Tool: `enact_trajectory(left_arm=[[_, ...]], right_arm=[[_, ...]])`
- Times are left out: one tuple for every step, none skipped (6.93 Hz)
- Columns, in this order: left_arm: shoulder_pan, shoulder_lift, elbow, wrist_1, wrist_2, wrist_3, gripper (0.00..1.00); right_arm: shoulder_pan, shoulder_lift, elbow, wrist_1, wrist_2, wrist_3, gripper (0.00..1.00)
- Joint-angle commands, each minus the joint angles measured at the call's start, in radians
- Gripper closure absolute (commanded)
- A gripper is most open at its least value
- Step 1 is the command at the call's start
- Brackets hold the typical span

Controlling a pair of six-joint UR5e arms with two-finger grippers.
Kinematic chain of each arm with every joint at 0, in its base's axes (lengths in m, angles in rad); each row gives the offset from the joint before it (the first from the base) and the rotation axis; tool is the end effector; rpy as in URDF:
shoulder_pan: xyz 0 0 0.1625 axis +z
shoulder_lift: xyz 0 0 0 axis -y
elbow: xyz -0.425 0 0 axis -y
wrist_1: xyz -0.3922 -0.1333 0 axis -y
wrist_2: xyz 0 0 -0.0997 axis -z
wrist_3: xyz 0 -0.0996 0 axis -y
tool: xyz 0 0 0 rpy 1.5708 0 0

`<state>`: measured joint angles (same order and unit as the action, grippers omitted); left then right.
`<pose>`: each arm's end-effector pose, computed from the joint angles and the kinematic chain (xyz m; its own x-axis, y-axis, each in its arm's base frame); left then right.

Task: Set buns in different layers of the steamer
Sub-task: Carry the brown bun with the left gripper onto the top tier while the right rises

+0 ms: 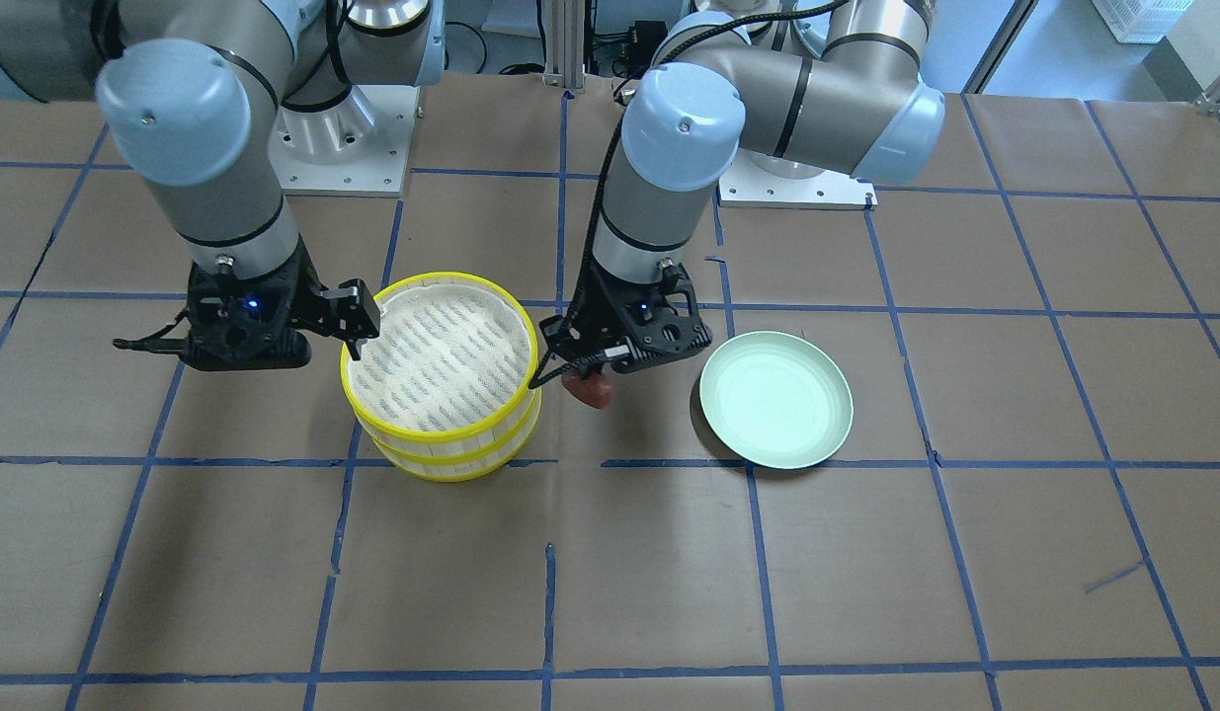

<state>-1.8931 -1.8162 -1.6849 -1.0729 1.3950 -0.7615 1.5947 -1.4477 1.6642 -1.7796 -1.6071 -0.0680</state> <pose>-0.3275 -0.5049 0.3534 -0.8869 -0.4059 0.2206 -0.4120 0.9110 0.0197 0.1424 -0.5309 0.3997 -0.9951 -0.0920 0.0357 -0.0917 0.9957 0.0101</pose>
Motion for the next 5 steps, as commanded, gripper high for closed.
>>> enact_trajectory(left_arm=[[-0.091, -0.018, 0.027, 0.101, -0.083, -0.229, 0.90], [-0.116, -0.038, 0.025, 0.110, -0.083, -0.263, 0.88], [-0.154, -0.047, 0.022, 0.110, -0.079, -0.336, 0.29], [-0.165, -0.043, 0.027, 0.119, -0.070, -0.329, 0.00], [-0.166, -0.043, 0.027, 0.117, -0.070, -0.309, 0.00]], right_arm=[[-0.013, -0.023, -0.240, 0.289, 0.036, 0.008, 0.01], [-0.006, -0.057, -0.241, 0.295, 0.039, 0.022, 0.01], [0.001, -0.065, -0.238, 0.296, 0.029, 0.055, 0.01], [-0.001, -0.069, -0.235, 0.302, 0.023, 0.059, 0.01], [0.001, -0.072, -0.231, 0.298, 0.027, 0.062, 0.01]])
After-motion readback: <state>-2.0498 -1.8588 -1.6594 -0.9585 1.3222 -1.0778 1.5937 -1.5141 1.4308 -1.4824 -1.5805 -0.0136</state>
